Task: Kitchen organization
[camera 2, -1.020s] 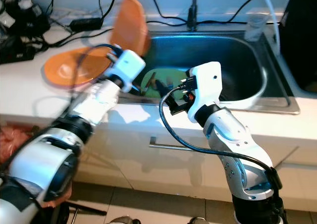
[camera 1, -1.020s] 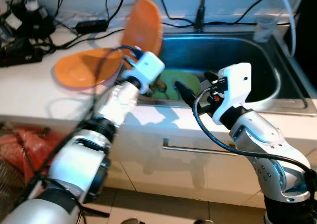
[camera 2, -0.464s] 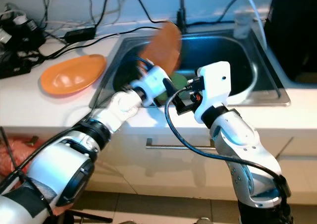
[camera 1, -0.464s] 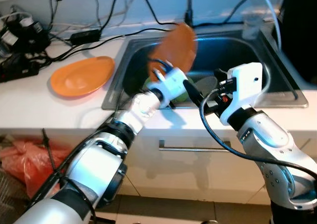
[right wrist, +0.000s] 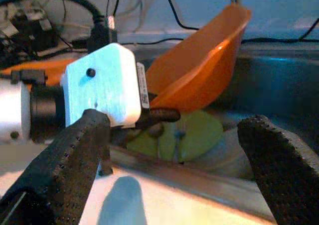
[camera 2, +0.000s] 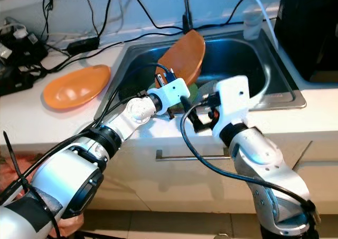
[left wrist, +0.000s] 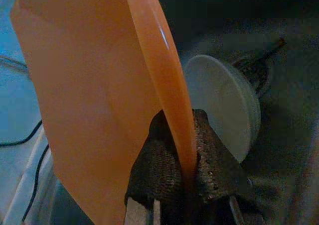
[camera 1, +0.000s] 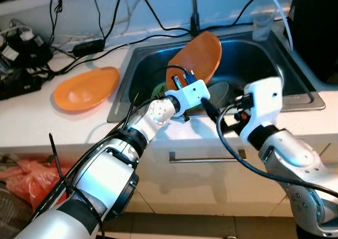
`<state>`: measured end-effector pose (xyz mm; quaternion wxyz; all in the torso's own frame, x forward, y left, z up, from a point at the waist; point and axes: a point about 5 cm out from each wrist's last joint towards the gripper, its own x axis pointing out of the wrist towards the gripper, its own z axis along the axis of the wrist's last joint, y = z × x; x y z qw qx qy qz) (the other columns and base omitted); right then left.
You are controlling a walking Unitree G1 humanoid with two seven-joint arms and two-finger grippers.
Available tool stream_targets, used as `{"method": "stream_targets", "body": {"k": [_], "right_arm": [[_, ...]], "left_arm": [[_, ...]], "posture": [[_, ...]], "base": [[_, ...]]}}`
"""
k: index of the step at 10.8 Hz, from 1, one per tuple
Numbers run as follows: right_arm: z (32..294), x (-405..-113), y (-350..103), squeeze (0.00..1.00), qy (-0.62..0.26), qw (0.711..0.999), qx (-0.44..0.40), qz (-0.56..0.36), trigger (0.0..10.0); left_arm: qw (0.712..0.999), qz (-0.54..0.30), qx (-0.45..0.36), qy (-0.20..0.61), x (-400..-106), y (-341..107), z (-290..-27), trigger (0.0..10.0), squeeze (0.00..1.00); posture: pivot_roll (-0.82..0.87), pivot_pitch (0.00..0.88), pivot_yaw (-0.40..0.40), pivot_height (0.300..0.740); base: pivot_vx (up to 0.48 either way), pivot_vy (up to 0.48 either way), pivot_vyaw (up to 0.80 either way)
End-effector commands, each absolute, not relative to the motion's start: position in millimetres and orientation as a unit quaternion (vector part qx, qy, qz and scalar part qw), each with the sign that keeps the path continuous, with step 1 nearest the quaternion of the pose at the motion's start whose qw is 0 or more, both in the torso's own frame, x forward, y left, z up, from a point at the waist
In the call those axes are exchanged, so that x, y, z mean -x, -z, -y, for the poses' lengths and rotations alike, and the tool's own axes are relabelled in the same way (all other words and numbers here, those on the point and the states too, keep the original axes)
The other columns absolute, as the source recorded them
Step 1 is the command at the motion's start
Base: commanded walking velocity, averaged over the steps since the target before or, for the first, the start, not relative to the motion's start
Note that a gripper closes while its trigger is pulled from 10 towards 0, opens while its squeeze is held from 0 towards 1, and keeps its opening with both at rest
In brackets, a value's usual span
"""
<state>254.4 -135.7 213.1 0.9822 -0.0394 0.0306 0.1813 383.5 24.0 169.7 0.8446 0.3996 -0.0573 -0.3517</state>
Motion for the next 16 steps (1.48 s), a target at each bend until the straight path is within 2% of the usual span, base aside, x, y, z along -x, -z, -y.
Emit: {"method": "stream_targets", "body": {"k": [1, 2, 4, 5, 6, 7, 8, 10, 11, 13, 15, 16], "right_arm": [[132.2, -250.9, -209.7, 0.0, -0.187, 0.98, 0.046, -0.045, 10.0], [131.8, -249.3, -210.8, 0.0, -0.19, 0.979, 0.05, -0.049, 10.0], [130.5, -248.6, -214.9, 0.0, -0.193, 0.978, 0.054, -0.048, 10.0], [130.5, -248.3, -216.9, 0.0, -0.191, 0.979, 0.054, -0.045, 10.0], [131.1, -247.4, -220.5, 0.0, -0.183, 0.981, 0.047, -0.037, 10.0], [131.4, -246.0, -219.6, 0.0, -0.181, 0.982, 0.046, -0.039, 10.0], [131.6, -244.7, -218.7, 0.0, -0.179, 0.982, 0.045, -0.041, 10.0], [130.8, -241.2, -219.2, 0.0, -0.179, 0.982, 0.042, -0.043, 10.0], [129.5, -238.8, -219.0, 0.0, -0.181, 0.982, 0.038, -0.044, 10.0], [126.2, -234.9, -218.8, 0.0, -0.186, 0.981, 0.032, -0.046, 10.0], [120.8, -226.7, -219.9, 0.0, -0.194, 0.98, 0.02, -0.044, 10.0], [119.2, -225.0, -220.7, 0.0, -0.197, 0.979, 0.017, -0.041, 10.0]], "left_arm": [[0.826, 0.013, -0.42, 0.375, -379.6, -152.6, -26.7, 4.0, 0.0], [0.822, 0.003, -0.431, 0.372, -381.9, -154.5, -29.2, 6.4, 0.0], [0.835, -0.021, -0.435, 0.337, -391.3, -163.0, -43.1, 7.2, 0.0], [0.847, -0.022, -0.427, 0.317, -395.3, -168.3, -49.7, 7.0, 0.0], [0.9, -0.022, -0.355, 0.251, -406.5, -185.9, -71.0, 7.0, 0.0], [0.918, -0.021, -0.326, 0.226, -409.8, -191.8, -79.4, 6.5, 0.0], [0.927, -0.019, -0.314, 0.206, -412.5, -196.9, -88.1, 6.5, 0.0], [0.931, -0.035, -0.321, 0.17, -416.3, -200.1, -110.1, 6.3, 0.0], [0.926, -0.047, -0.333, 0.17, -415.7, -195.7, -114.2, 7.3, 0.0], [0.917, -0.06, -0.352, 0.179, -413.2, -186.3, -114.4, 7.2, 0.0], [0.908, -0.076, -0.362, 0.197, -408.8, -173.1, -107.3, 4.9, 0.0], [0.904, -0.078, -0.367, 0.204, -407.6, -170.4, -103.6, 4.9, 0.0]], "posture": [[-0.27, 0.064, 0.227, 0.74], [-0.27, 0.063, 0.225, 0.74], [-0.27, 0.066, 0.221, 0.74], [-0.27, 0.07, 0.221, 0.74], [-0.27, 0.08, 0.223, 0.74], [-0.27, 0.085, 0.225, 0.74], [-0.27, 0.091, 0.226, 0.74], [-0.27, 0.108, 0.228, 0.74], [-0.27, 0.124, 0.229, 0.74], [-0.27, 0.147, 0.233, 0.74], [-0.28, 0.174, 0.237, 0.74], [-0.29, 0.182, 0.238, 0.74]], "base": [[0.0, 0.0, 0.0], [0.0, 0.0, 0.0], [0.0, 0.0, 0.0], [0.0, 0.0, 0.0], [0.0, 0.0, 0.0], [0.0, 0.0, 0.0], [0.0, 0.0, 0.0], [0.0, 0.0, 0.0], [0.0, 0.0, 0.0], [0.0, 0.0, 0.0], [0.0, 0.0, 0.0], [0.0, 0.0, 0.0]]}}
